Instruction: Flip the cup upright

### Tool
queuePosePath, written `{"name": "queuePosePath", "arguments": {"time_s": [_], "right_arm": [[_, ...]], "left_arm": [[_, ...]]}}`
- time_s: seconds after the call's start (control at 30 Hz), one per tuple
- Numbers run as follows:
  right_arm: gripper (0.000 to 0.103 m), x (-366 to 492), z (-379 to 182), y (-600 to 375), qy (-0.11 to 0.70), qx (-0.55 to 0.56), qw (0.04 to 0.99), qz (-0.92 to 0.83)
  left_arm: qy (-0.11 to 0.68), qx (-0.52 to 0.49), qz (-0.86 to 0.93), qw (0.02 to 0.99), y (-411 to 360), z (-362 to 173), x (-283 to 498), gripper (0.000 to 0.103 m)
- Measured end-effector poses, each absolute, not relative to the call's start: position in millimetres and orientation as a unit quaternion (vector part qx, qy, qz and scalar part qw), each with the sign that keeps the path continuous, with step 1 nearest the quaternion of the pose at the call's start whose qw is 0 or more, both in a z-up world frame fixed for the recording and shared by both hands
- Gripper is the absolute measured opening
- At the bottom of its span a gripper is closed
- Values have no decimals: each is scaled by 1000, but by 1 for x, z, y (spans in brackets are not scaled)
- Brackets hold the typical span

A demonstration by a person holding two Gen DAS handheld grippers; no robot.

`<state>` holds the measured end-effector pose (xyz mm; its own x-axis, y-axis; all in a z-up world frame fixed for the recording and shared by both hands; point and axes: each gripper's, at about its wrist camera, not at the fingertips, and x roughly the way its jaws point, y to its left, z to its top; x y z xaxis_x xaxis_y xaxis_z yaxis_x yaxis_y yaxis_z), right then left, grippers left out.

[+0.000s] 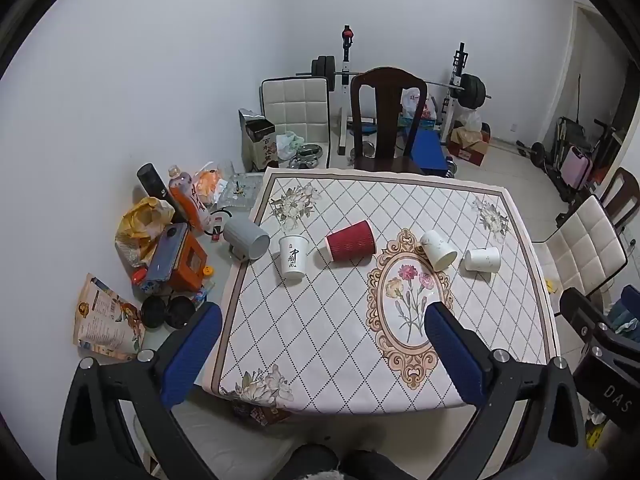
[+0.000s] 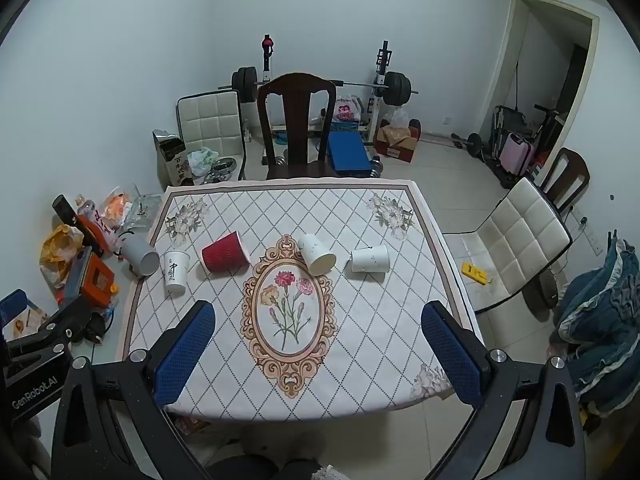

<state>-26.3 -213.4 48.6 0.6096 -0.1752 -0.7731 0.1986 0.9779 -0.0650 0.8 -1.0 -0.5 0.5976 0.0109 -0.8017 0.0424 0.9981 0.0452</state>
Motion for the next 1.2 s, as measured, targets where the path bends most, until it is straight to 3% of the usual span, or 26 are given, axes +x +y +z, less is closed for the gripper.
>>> {"name": "queuePosePath", "arguments": {"time_s": [1.2], "right_arm": [[103, -28, 53, -211, 432, 14, 896, -104]], "left_arm": [[435, 21, -10, 900, 0, 12, -2, 103]]}}
